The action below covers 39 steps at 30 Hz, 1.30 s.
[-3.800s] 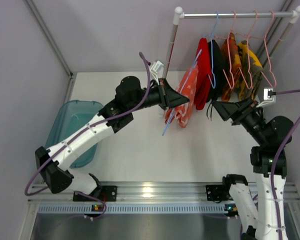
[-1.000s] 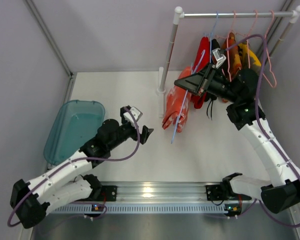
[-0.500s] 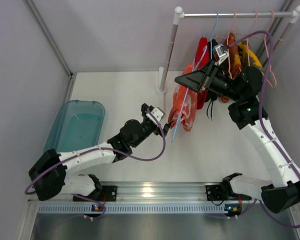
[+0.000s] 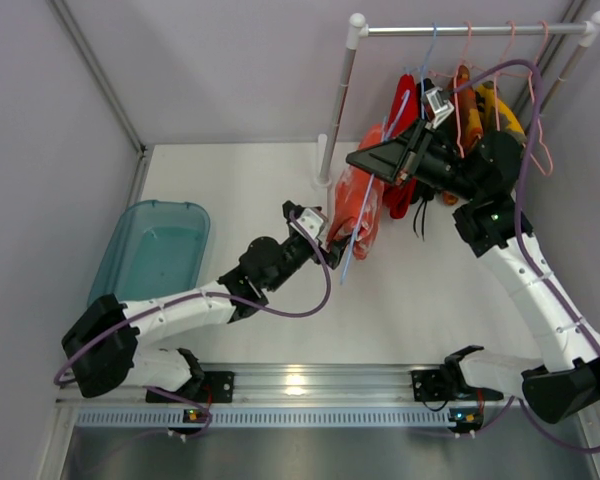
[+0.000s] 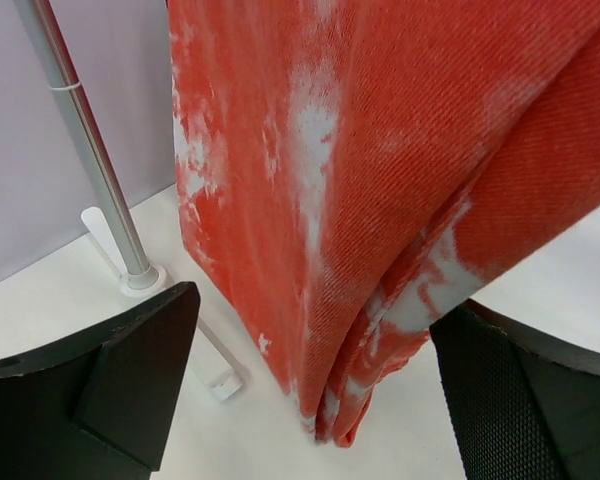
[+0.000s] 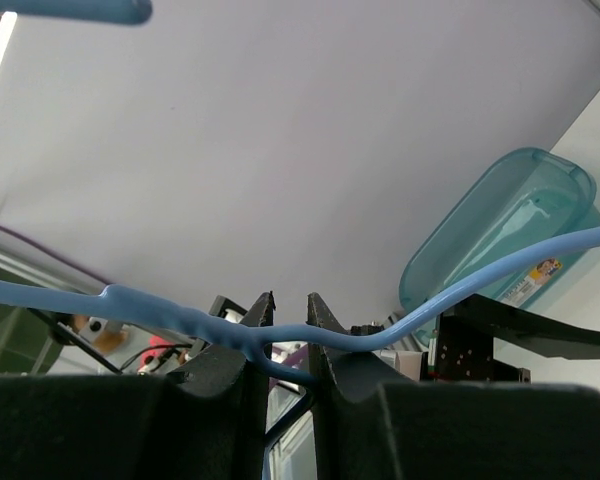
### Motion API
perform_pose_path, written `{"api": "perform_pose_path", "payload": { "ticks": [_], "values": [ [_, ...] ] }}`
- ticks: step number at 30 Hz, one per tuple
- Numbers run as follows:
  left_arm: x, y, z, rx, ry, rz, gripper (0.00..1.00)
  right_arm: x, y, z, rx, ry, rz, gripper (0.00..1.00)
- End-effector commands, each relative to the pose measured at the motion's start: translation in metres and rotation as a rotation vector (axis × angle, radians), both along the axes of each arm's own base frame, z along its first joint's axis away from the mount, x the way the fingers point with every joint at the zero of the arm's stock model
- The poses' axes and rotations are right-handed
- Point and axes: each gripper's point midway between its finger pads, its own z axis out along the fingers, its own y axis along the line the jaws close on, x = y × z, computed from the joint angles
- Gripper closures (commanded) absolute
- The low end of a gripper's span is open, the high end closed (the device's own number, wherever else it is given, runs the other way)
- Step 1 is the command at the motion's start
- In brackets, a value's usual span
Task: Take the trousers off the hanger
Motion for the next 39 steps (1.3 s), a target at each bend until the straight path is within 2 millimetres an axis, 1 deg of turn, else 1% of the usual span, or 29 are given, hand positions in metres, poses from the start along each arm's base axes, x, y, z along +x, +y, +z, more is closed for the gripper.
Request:
{"api": "perform_pose_path", "payload": {
  "ticks": [1,2,6,7,8,9,10,11,12,15,16,20,22,24,26,28,29,31,32,34,35,36,37,38,39],
  "values": [
    [-0.006,0.001,0.041,-0.118,-0.043,-0.016,0.01,-0.037,-0.008,0.077,0.120,-0.325,0.012,1.00],
    [0.000,0.000,0.042,-0.123,-0.033,0.011,0.01,-0.038,-0.008,0.078,0.120,-0.329,0.014,1.00],
    [0.001,-0.006,0.047,-0.142,-0.031,0.001,0.01,-0.039,-0.006,0.079,0.119,-0.333,0.020,1.00],
    [0.004,-0.006,0.047,-0.140,-0.031,0.015,0.01,-0.040,-0.006,0.081,0.121,-0.337,0.022,1.00],
    [0.009,-0.008,0.041,-0.125,-0.023,0.036,0.02,-0.041,-0.006,0.082,0.122,-0.340,0.023,1.00],
    [0.017,-0.004,0.047,-0.126,-0.039,0.082,0.04,-0.042,-0.006,0.083,0.123,-0.344,0.026,1.00],
    [0.021,-0.004,0.047,-0.123,-0.045,0.096,0.05,-0.044,-0.006,0.083,0.124,-0.347,0.029,1.00],
    [0.024,-0.004,0.048,-0.116,-0.061,0.107,0.10,-0.043,-0.006,0.082,0.124,-0.346,0.030,1.00],
    [0.026,-0.004,0.052,-0.120,-0.072,0.110,0.12,-0.045,-0.006,0.082,0.125,-0.350,0.032,1.00],
    [0.032,-0.004,0.050,-0.105,-0.077,0.137,0.20,-0.046,-0.006,0.079,0.122,-0.349,0.037,1.00],
    [0.036,-0.002,0.051,-0.106,-0.075,0.145,0.21,-0.047,-0.006,0.078,0.121,-0.348,0.039,1.00],
    [0.039,0.001,0.051,-0.115,-0.068,0.151,0.22,-0.049,-0.006,0.077,0.117,-0.347,0.044,1.00],
    [0.039,0.002,0.054,-0.127,-0.075,0.148,0.22,-0.049,-0.006,0.074,0.111,-0.339,0.050,1.00],
    [0.038,0.001,0.059,-0.137,-0.089,0.141,0.21,-0.050,-0.006,0.073,0.110,-0.332,0.055,1.00],
    [0.037,-0.001,0.070,-0.153,-0.119,0.124,0.24,-0.048,-0.005,0.069,0.107,-0.314,0.059,1.00],
    [0.038,-0.003,0.075,-0.160,-0.133,0.124,0.31,-0.047,-0.004,0.067,0.104,-0.310,0.058,1.00],
    [0.038,-0.003,0.079,-0.161,-0.148,0.124,0.42,-0.047,-0.004,0.066,0.101,-0.312,0.058,1.00],
    [0.037,-0.001,0.091,-0.169,-0.177,0.125,0.55,-0.046,-0.005,0.064,0.090,-0.315,0.054,1.00],
    [0.036,0.000,0.093,-0.155,-0.188,0.125,0.68,-0.046,-0.005,0.062,0.085,-0.314,0.051,1.00],
    [0.034,0.006,0.106,-0.165,-0.199,0.132,0.79,-0.042,-0.009,0.056,0.071,-0.293,0.034,1.00],
    [0.033,0.007,0.103,-0.146,-0.182,0.134,0.84,-0.039,-0.010,0.051,0.064,-0.277,0.026,1.00],
    [0.032,0.008,0.104,-0.141,-0.174,0.136,0.93,-0.035,-0.012,0.042,0.053,-0.255,0.012,1.00],
    [0.028,0.014,0.116,-0.159,-0.179,0.136,0.97,-0.033,-0.013,0.037,0.043,-0.249,0.004,1.00],
    [0.026,0.016,0.119,-0.164,-0.171,0.134,1.00,-0.031,-0.014,0.033,0.036,-0.243,-0.003,1.00],
    [0.024,0.018,0.118,-0.150,-0.158,0.130,1.00,-0.027,-0.019,0.028,0.027,-0.237,-0.022,1.00]
  ]
}}
